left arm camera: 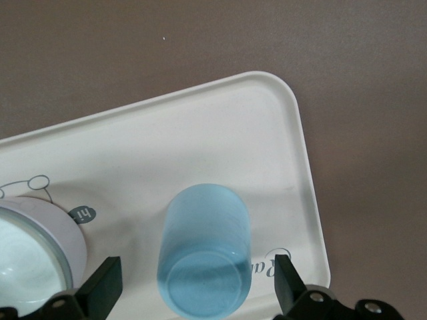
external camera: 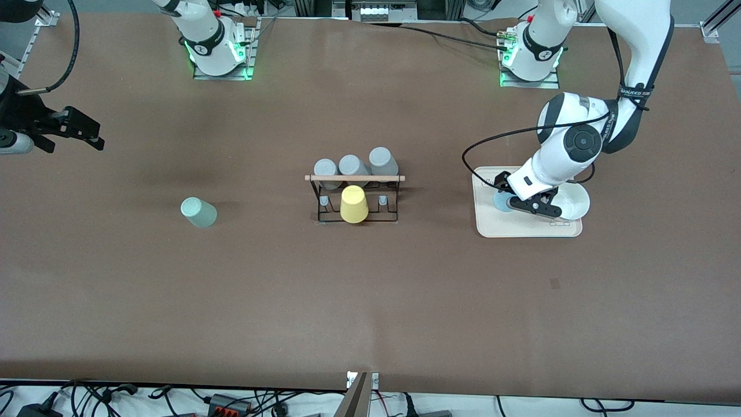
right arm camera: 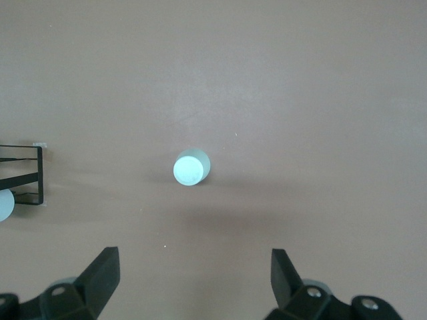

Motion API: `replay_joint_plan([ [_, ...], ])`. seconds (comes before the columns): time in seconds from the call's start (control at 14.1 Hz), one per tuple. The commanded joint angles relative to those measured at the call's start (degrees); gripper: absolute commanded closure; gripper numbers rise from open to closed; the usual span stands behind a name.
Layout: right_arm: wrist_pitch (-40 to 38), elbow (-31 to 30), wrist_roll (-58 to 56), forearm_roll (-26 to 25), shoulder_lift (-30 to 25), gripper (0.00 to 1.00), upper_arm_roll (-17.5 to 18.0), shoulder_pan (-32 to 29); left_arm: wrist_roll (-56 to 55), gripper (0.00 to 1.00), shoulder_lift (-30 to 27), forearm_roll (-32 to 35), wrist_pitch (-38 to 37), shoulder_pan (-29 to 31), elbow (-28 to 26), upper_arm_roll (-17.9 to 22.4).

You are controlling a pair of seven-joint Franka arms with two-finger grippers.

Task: Hang scattered cups on rack with three cups
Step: 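Reach the left gripper down to the light blue cup on the tray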

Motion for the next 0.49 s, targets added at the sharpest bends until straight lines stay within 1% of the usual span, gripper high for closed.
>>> replay_joint_plan([
  [0.0,-0.4,-1.0,0.0,-0.7,-1.4,0.0,0.4,-0.4,-0.4,0.0,-0.9,0.5,1.6,0.6,-1.9,-0.6],
  [0.14,-0.4,-0.5,-0.3,-0.7,-1.4,0.0,0.4,-0.4,-0.4,0.0,-0.7,0.5,5.5,0.6,-4.4,-0.6],
  [0.28,-0.5,-0.4,-0.3,-0.7,-1.1,0.0,0.4,-0.4,-0.4,0.0,0.3,0.5,11.3,0.5,-7.2,-0.6],
  [0.35,-0.5,-0.4,-0.1,-0.7,-1.0,0.0,0.4,-0.4,0.3,0.09,1.0,0.6,13.4,0.5,-7.8,-0.6],
  [0.42,-0.5,-0.4,0.0,-0.7,-0.8,0.0,0.4,-0.5,0.3,0.25,1.4,0.6,13.9,0.5,-7.8,-0.6],
])
